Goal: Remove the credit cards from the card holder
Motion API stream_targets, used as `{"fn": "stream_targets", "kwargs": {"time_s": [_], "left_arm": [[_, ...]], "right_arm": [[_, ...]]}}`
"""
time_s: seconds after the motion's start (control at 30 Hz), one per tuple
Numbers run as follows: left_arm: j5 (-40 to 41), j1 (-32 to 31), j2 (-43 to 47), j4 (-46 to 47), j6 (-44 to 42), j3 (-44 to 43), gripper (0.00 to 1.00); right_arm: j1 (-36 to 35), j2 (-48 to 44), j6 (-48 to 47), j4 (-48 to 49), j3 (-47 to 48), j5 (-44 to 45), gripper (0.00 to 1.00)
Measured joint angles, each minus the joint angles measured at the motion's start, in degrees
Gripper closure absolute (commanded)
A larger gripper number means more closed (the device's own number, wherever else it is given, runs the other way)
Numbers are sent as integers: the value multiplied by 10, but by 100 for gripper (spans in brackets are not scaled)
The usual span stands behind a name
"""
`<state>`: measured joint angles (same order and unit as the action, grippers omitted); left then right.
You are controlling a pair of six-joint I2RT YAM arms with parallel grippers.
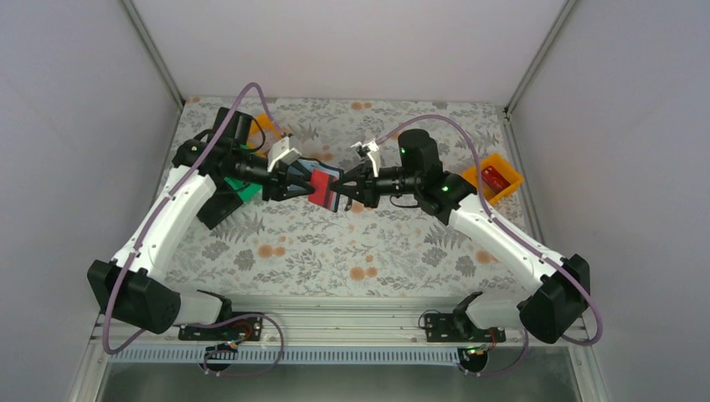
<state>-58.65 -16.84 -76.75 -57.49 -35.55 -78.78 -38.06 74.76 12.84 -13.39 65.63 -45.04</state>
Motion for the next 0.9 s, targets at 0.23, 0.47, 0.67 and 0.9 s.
{"fn": "stream_targets", "kwargs": {"time_s": [0.23, 0.47, 0.67, 0.9], "left_arm": [[-52, -19, 0, -31, -41, 1, 93], [-68, -24, 1, -69, -86, -11, 98], [-80, -14, 24, -86, -105, -12, 98], [-94, -8, 27, -92, -112, -11, 98]], "right_arm": [[0, -4, -22, 7, -3, -35, 96], [-5, -8, -35, 10, -4, -57, 66], [-5, -32, -40, 37, -39, -43, 62], [-5, -42, -39, 45, -59, -41, 91]]}}
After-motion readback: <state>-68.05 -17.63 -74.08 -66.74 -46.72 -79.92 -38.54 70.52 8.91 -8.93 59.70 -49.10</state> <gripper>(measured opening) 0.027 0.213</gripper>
